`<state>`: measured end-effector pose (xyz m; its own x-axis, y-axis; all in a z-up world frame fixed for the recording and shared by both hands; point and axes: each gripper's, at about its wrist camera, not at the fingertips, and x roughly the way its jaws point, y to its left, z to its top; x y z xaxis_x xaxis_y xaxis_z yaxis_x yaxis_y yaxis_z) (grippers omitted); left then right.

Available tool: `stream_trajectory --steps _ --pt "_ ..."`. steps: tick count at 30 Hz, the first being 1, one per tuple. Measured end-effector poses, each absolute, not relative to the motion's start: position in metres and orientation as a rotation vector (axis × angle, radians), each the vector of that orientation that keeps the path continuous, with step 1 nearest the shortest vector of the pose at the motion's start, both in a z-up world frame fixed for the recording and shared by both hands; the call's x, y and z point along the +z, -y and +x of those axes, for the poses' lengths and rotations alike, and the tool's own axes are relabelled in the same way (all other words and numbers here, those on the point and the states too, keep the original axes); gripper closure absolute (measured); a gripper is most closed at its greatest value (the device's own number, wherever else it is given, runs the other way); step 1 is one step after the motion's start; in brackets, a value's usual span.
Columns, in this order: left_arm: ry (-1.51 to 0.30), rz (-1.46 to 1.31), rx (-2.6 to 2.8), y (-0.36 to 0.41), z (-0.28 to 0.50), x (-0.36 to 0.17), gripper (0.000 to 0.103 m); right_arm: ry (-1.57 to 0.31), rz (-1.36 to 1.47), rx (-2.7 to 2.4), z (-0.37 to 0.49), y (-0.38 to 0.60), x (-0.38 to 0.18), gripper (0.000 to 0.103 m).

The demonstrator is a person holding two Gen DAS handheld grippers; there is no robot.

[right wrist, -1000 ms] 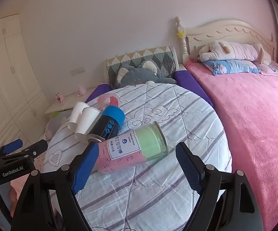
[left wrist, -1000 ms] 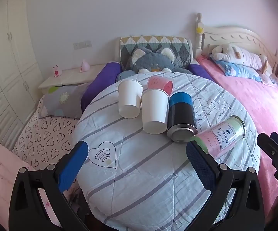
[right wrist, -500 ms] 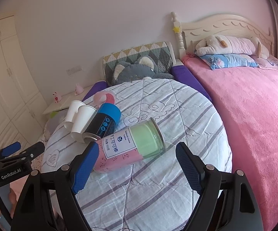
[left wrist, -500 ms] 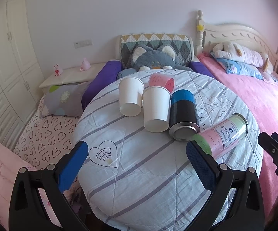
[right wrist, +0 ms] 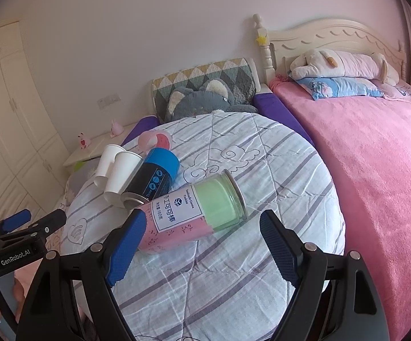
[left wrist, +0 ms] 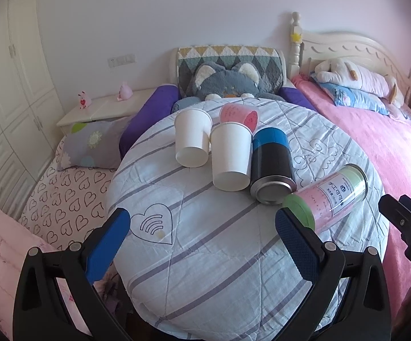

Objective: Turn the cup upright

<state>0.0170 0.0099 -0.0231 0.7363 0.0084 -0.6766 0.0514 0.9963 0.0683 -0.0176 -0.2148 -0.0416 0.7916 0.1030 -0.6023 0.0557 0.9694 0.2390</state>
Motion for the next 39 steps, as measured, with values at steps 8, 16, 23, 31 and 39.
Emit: stream_trajectory --steps 8,16,23,31,39 --pt "-0.746 0.084 -0.025 -0.009 0.017 -0.023 0.0 -0.674 0.266 0.03 -0.017 0.215 -0.043 0.02" --pt "-0.747 0.084 -0.026 -0.009 0.017 -0.023 0.0 -0.687 0.268 0.032 -0.016 0.213 -0.044 0.02" --pt "-0.75 0.084 -0.032 -0.008 0.016 -0.024 0.0 -0.688 0.269 0.032 -0.015 0.212 -0.044 0.02" --pt "-0.76 0.095 -0.044 -0.003 0.016 -0.025 0.0 -0.734 0.399 0.077 -0.009 0.222 -0.056 0.02" --pt "-0.774 0.114 -0.062 0.005 0.023 -0.028 0.0 -0.765 0.437 0.074 -0.005 0.219 -0.06 0.02"
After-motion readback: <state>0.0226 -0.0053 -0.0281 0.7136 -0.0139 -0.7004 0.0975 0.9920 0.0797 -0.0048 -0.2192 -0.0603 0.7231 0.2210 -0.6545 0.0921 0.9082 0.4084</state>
